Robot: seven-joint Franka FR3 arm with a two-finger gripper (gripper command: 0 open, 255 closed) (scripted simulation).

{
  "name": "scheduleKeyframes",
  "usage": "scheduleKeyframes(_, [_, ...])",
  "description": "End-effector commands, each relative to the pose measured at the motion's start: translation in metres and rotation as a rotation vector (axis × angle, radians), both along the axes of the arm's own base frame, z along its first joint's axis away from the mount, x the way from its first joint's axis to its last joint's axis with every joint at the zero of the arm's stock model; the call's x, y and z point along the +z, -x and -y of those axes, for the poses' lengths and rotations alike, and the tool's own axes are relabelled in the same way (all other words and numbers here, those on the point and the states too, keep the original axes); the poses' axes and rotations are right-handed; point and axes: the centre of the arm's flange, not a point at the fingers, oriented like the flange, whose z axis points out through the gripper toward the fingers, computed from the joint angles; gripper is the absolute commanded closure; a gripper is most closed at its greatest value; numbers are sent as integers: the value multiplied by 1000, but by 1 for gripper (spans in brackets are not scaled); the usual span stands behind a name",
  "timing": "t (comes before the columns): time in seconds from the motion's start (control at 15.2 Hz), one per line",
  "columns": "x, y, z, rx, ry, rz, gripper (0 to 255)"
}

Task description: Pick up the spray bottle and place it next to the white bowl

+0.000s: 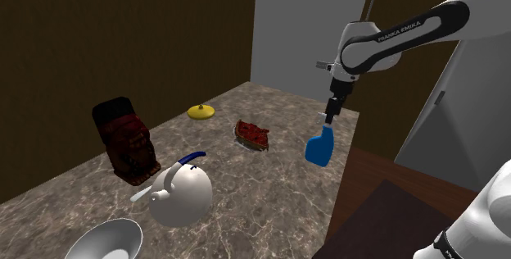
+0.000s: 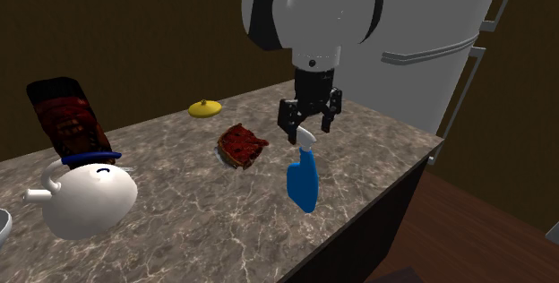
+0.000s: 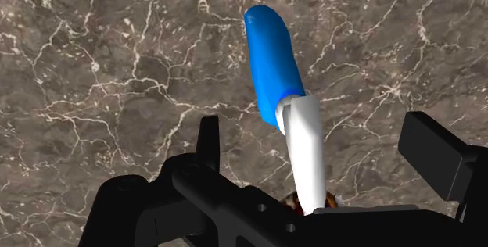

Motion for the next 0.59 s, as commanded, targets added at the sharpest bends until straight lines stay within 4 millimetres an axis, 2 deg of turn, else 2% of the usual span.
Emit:
scheduleKeyframes(0.0, [-10, -1, 0, 0, 0, 1, 0])
scheduleKeyframes(0.2, [-23, -1, 0, 0, 0, 1, 0])
scheduleKeyframes(0.53, [-23, -1, 0, 0, 0, 1, 0])
